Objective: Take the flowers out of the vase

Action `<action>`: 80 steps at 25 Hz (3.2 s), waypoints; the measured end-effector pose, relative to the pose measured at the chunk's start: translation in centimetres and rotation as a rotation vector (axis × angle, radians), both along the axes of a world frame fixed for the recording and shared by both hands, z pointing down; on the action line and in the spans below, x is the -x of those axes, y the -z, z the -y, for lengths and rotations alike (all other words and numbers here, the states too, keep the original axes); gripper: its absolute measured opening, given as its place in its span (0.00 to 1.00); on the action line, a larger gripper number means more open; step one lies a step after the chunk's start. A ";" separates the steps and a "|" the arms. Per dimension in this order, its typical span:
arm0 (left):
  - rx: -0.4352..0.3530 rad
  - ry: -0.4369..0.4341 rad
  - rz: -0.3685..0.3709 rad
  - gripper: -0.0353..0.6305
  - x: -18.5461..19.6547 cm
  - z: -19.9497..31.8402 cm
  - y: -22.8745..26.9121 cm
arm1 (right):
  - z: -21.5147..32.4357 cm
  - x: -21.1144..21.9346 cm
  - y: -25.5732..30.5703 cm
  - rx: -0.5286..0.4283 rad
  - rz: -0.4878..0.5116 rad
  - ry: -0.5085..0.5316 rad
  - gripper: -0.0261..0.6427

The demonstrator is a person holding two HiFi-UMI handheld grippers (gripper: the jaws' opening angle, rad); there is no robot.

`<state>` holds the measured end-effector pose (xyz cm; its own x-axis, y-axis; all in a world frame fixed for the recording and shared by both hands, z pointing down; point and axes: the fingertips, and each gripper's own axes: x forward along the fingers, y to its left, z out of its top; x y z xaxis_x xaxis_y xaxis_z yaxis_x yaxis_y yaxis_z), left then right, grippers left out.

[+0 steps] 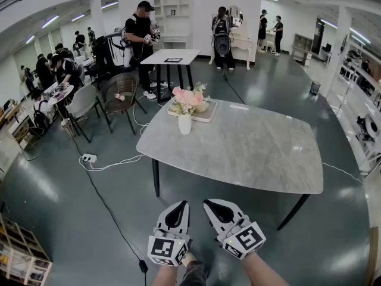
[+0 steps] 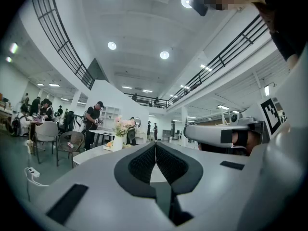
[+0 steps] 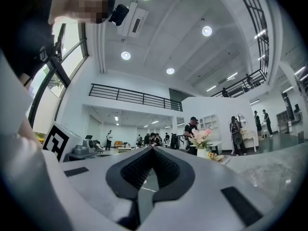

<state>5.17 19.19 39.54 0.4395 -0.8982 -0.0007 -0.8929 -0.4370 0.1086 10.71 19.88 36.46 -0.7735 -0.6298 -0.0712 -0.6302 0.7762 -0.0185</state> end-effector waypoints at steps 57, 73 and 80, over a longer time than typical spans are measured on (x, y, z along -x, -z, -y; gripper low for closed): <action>-0.027 -0.070 -0.033 0.08 4.6 32.0 -7.5 | 33.1 7.4 -8.5 0.044 0.019 -0.085 0.07; -0.025 -0.018 0.018 0.35 4.9 40.4 -11.5 | 42.9 7.3 -10.1 -0.009 0.014 -0.143 0.35; -0.054 -0.007 0.017 0.44 5.2 43.0 -11.0 | 45.6 8.0 -10.0 -0.050 0.003 -0.139 0.37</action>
